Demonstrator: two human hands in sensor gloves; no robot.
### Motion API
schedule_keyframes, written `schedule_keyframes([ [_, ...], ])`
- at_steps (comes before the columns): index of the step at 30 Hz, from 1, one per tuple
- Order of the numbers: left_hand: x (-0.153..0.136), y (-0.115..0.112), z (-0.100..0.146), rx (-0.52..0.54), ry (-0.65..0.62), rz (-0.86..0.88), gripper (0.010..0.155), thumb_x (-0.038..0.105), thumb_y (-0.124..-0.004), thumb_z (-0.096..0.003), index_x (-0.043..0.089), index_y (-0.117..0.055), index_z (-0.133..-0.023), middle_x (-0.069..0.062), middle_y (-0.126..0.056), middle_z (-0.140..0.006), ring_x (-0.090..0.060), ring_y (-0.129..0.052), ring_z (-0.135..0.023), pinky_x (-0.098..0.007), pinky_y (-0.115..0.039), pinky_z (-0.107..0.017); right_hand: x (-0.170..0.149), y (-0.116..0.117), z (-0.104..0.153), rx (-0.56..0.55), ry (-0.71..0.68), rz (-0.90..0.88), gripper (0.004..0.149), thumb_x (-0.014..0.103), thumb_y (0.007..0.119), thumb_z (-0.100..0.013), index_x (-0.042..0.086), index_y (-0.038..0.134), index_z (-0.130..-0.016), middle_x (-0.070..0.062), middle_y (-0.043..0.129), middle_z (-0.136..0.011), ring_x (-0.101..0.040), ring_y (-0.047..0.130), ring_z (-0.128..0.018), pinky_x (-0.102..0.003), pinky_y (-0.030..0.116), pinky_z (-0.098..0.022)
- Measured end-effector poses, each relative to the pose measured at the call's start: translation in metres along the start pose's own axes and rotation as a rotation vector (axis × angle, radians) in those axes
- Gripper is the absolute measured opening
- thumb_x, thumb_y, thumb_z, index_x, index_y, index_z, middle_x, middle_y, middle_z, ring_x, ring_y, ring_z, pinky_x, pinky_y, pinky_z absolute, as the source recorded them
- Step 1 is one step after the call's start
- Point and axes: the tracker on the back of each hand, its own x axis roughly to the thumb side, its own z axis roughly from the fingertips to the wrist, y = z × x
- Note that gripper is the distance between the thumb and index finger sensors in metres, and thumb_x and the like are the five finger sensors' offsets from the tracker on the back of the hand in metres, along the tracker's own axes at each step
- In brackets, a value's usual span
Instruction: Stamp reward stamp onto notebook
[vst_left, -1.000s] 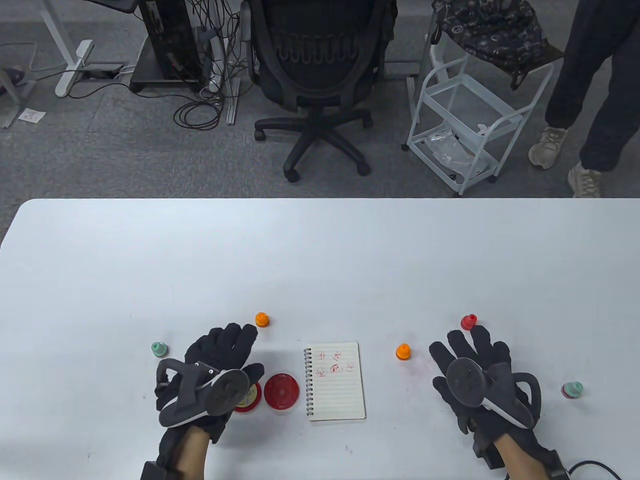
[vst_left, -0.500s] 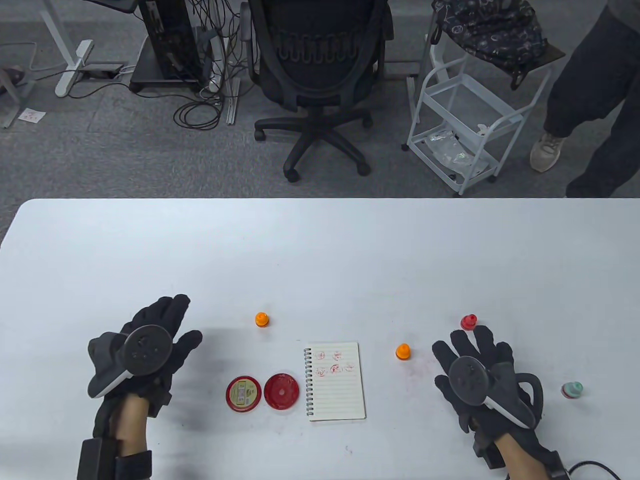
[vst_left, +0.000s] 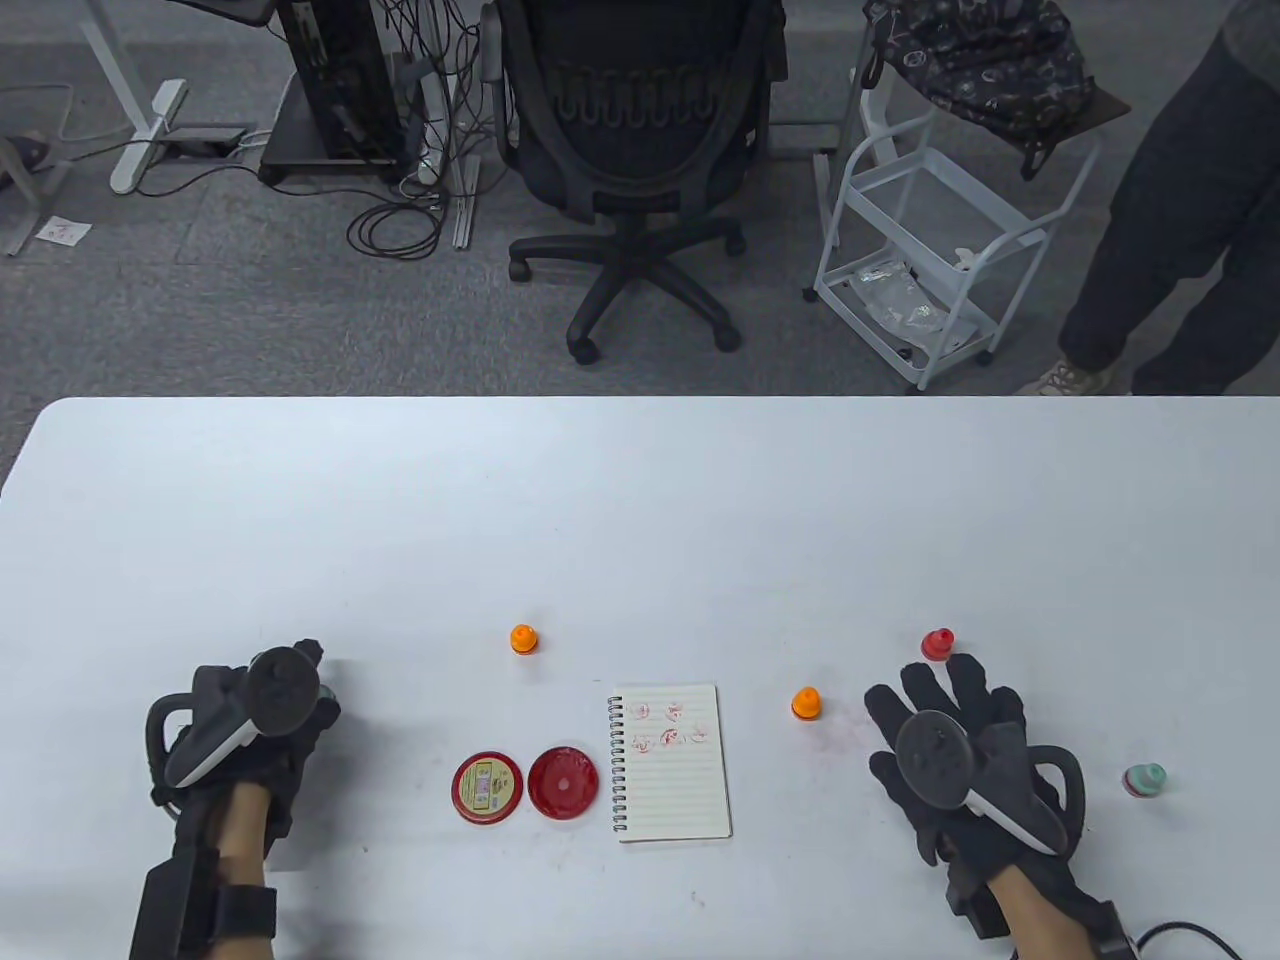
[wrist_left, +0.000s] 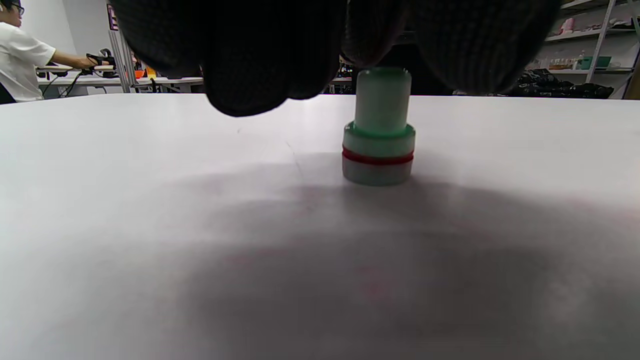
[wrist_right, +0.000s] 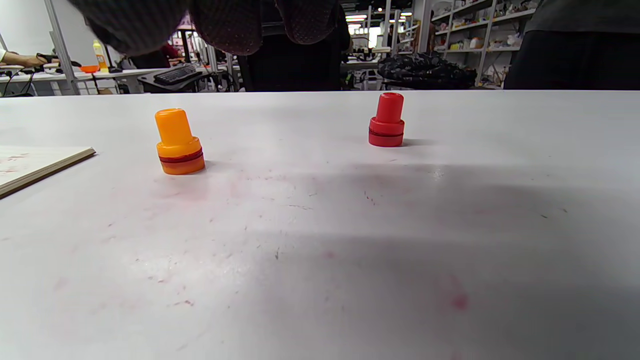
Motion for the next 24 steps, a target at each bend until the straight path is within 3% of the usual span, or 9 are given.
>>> schedule_keyframes([
  [4,0.007,-0.006,-0.007,-0.038,-0.010,-0.050,0.065,0.038,-0.082,-0.0476,0.018,-0.064,-0.106,-0.009,-0.079,-0.094,-0.038,-0.086,-0.074,-0.055,-0.072,-0.059,0.000,0.000,0.000,0.001,0.001,0.005,0.065,0.052,0.066,-0.041,0.037,0.051,-0.102,0.000,0.039,-0.116,-0.042,0.020,-0.109,-0.069,0.031,-0.077],
  [11,0.018,-0.002,-0.011,0.017,-0.036,-0.092,0.049,0.031,-0.083,-0.0466,0.017,-0.078,-0.093,-0.008,-0.088,-0.083,-0.035,-0.093,-0.064,-0.053,-0.077,-0.054,-0.001,-0.001,0.000,-0.005,0.002,-0.004,0.065,0.052,0.066,-0.041,0.037,0.051,-0.102,0.001,0.039,-0.116,-0.042,0.020,-0.109,-0.069,0.031,-0.077],
  [20,0.048,0.037,0.017,0.196,-0.103,0.060,0.050,0.030,-0.085,-0.0463,0.014,-0.077,-0.093,-0.010,-0.087,-0.086,-0.037,-0.094,-0.065,-0.054,-0.078,-0.053,0.006,-0.001,0.001,-0.021,-0.043,-0.002,0.065,0.052,0.066,-0.041,0.036,0.051,-0.102,0.000,0.040,-0.116,-0.042,0.021,-0.109,-0.069,0.032,-0.076],
  [24,0.078,0.055,0.042,0.297,-0.161,0.193,0.051,0.028,-0.086,-0.0460,0.013,-0.076,-0.093,-0.011,-0.086,-0.088,-0.038,-0.095,-0.066,-0.054,-0.079,-0.052,0.014,-0.006,0.002,-0.046,-0.084,-0.040,0.065,0.052,0.067,-0.041,0.036,0.051,-0.102,-0.001,0.040,-0.115,-0.043,0.022,-0.108,-0.069,0.032,-0.076],
])
